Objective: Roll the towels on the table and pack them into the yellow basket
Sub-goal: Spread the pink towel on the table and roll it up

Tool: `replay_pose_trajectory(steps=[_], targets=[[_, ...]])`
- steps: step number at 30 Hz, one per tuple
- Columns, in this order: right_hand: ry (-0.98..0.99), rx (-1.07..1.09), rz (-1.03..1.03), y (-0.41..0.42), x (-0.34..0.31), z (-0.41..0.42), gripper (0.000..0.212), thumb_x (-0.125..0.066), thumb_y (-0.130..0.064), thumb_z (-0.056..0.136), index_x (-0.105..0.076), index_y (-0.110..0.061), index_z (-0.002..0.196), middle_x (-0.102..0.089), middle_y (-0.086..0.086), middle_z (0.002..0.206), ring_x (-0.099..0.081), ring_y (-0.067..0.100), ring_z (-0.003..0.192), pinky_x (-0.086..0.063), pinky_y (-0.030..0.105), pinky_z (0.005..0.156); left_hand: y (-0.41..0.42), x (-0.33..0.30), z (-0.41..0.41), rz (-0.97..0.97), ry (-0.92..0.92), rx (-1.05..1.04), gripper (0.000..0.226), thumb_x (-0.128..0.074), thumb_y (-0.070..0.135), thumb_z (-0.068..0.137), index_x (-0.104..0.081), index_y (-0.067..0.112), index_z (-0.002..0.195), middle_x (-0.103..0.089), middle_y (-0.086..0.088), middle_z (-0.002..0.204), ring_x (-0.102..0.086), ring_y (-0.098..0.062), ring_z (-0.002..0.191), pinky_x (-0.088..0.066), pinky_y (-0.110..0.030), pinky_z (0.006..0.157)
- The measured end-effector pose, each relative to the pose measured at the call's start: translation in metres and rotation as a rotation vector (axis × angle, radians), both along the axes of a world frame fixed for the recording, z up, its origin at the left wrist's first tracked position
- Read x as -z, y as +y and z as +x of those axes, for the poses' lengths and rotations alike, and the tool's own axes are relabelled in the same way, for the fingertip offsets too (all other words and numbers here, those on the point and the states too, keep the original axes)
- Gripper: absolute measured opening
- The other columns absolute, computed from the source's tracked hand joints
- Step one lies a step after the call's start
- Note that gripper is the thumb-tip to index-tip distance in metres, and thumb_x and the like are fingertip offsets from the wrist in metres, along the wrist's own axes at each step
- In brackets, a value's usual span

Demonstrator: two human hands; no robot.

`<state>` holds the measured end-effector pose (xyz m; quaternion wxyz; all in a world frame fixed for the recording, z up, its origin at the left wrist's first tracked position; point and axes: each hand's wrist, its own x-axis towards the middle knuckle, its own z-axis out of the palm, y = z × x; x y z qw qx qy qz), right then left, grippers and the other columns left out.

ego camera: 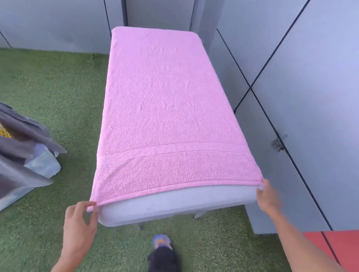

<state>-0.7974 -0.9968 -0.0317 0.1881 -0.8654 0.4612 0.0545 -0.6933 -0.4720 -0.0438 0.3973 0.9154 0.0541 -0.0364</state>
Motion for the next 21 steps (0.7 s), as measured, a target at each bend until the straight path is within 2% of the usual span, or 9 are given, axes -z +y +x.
replay_pose_trajectory(steps=[2,4,6,8,10,13,15,18,21], targets=[[0.054,-0.150,-0.130,0.014,-0.007,0.002,0.053,-0.053,-0.014,0.094,-0.035,-0.018,0.144,-0.043,0.015,0.142,-0.039,0.034,0.131,-0.037,0.046,0.104,-0.016,-0.010,0.001,0.155,-0.053,0.055,0.027,-0.069,0.012,0.085,-0.060,0.016,0.110,-0.049,-0.012,0.113,-0.044,-0.035,0.112,-0.039,-0.049,0.094],[0.041,-0.287,-0.207,0.028,-0.013,0.006,0.057,-0.056,-0.010,0.091,-0.037,-0.022,0.143,-0.041,0.012,0.143,-0.037,0.031,0.133,-0.038,0.046,0.103,-0.038,-0.017,0.004,0.298,-0.105,0.189,0.035,-0.072,0.008,0.081,-0.061,0.016,0.114,-0.050,-0.013,0.119,-0.046,-0.037,0.111,-0.045,-0.054,0.091],[0.014,-0.391,-0.213,0.034,-0.016,0.011,0.050,-0.055,-0.004,0.089,-0.048,-0.024,0.135,-0.046,0.009,0.139,-0.040,0.029,0.130,-0.038,0.045,0.104,-0.059,-0.018,0.004,0.391,-0.157,0.352,0.038,-0.074,0.002,0.077,-0.064,0.015,0.111,-0.054,-0.010,0.115,-0.053,-0.035,0.103,-0.051,-0.049,0.080],[-0.014,-0.437,-0.213,0.030,-0.015,0.012,0.045,-0.056,-0.001,0.088,-0.058,-0.024,0.126,-0.052,0.006,0.134,-0.044,0.028,0.126,-0.040,0.044,0.102,-0.078,-0.017,0.001,0.449,-0.205,0.440,0.045,-0.075,-0.006,0.070,-0.065,0.015,0.108,-0.058,-0.009,0.110,-0.055,-0.031,0.096,-0.051,-0.043,0.073],[-0.050,-0.498,-0.233,0.022,-0.013,0.012,0.043,-0.060,-0.002,0.087,-0.062,-0.026,0.123,-0.054,0.004,0.131,-0.045,0.026,0.124,-0.042,0.045,0.100,-0.095,-0.017,-0.003,0.479,-0.227,0.464,0.058,-0.076,-0.014,0.061,-0.063,0.016,0.110,-0.060,-0.008,0.109,-0.055,-0.028,0.095,-0.049,-0.040,0.073],[-0.108,-0.724,-0.266,0.011,-0.009,0.011,0.051,-0.073,-0.002,0.078,-0.062,-0.027,0.121,-0.056,0.002,0.124,-0.049,0.026,0.117,-0.048,0.043,0.090,-0.124,-0.015,-0.002,0.506,-0.202,0.474,0.070,-0.074,-0.017,0.058,-0.061,0.019,0.116,-0.059,-0.005,0.112,-0.054,-0.026,0.099,-0.047,-0.037,0.078],[-0.133,-0.842,-0.261,0.009,-0.006,0.012,0.057,-0.077,-0.003,0.071,-0.063,-0.026,0.120,-0.059,0.001,0.117,-0.051,0.022,0.109,-0.050,0.039,0.084,-0.144,-0.014,-0.002,0.508,-0.181,0.450,0.065,-0.074,-0.014,0.060,-0.062,0.020,0.114,-0.059,-0.003,0.110,-0.053,-0.025,0.098,-0.046,-0.036,0.077],[-0.171,-0.887,-0.233,0.004,-0.010,0.013,0.054,-0.080,-0.002,0.067,-0.065,-0.026,0.113,-0.062,-0.005,0.109,-0.051,0.017,0.102,-0.050,0.034,0.081,-0.162,-0.016,0.000,0.509,-0.153,0.413,0.051,-0.076,-0.009,0.062,-0.063,0.017,0.104,-0.062,-0.003,0.106,-0.054,-0.026,0.094,-0.047,-0.037,0.072],[-0.202,-0.932,-0.210,-0.009,-0.015,0.013,0.045,-0.077,-0.002,0.066,-0.067,-0.025,0.104,-0.063,-0.010,0.102,-0.045,0.012,0.098,-0.048,0.028,0.077,-0.157,-0.015,0.004,0.512,-0.164,0.455,0.030,-0.066,0.001,0.078,-0.060,0.018,0.102,-0.058,-0.001,0.105,-0.054,-0.025,0.090,-0.049,-0.037,0.070]])
